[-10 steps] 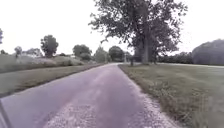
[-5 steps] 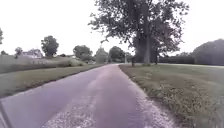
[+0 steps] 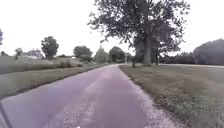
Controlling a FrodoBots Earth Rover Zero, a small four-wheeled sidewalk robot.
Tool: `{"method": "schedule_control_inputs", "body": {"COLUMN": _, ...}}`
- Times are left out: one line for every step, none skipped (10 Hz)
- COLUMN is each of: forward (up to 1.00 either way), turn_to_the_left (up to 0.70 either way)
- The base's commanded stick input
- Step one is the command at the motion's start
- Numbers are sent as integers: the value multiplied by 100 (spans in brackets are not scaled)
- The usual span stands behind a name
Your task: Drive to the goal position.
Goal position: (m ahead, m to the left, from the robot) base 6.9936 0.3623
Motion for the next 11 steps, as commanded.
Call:
{"method": "schedule_control_inputs", "body": {"forward": 70, "turn_to_the_left": 0}}
{"method": "schedule_control_inputs", "body": {"forward": 70, "turn_to_the_left": 0}}
{"method": "schedule_control_inputs", "body": {"forward": 70, "turn_to_the_left": 0}}
{"method": "schedule_control_inputs", "body": {"forward": 70, "turn_to_the_left": 0}}
{"method": "schedule_control_inputs", "body": {"forward": 70, "turn_to_the_left": 0}}
{"method": "schedule_control_inputs", "body": {"forward": 70, "turn_to_the_left": 0}}
{"method": "schedule_control_inputs", "body": {"forward": 70, "turn_to_the_left": 0}}
{"method": "schedule_control_inputs", "body": {"forward": 70, "turn_to_the_left": 0}}
{"method": "schedule_control_inputs", "body": {"forward": 70, "turn_to_the_left": 0}}
{"method": "schedule_control_inputs", "body": {"forward": 70, "turn_to_the_left": 0}}
{"method": "schedule_control_inputs", "body": {"forward": 70, "turn_to_the_left": 0}}
